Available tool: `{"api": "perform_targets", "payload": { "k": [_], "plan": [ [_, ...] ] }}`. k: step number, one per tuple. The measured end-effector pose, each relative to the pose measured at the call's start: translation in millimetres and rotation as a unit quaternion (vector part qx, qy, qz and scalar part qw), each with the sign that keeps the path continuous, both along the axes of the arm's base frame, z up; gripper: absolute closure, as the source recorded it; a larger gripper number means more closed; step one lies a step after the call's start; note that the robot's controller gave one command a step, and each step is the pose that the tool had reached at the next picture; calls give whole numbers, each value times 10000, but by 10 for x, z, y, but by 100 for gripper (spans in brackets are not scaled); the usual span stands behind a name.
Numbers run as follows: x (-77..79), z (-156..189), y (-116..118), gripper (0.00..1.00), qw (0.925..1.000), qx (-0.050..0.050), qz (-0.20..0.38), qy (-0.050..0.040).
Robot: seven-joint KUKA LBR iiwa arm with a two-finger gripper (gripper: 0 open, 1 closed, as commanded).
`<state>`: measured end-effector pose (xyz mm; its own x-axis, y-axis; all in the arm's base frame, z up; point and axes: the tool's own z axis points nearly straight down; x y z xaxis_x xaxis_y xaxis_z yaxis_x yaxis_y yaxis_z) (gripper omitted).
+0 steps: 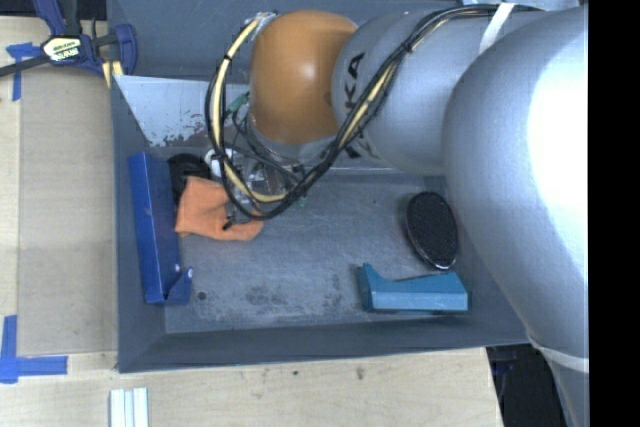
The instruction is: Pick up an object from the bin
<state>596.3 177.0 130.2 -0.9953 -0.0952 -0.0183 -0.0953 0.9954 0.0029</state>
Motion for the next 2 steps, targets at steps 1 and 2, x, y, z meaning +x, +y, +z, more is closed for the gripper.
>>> {"api": "perform_targets", "payload": {
  "k": [1, 2],
  "plan": [
    [-177, 154, -75, 100, 9999, -31, 45, 144],
    [-473, 838, 139, 100, 9999, -32, 106, 90]
  ]
}}
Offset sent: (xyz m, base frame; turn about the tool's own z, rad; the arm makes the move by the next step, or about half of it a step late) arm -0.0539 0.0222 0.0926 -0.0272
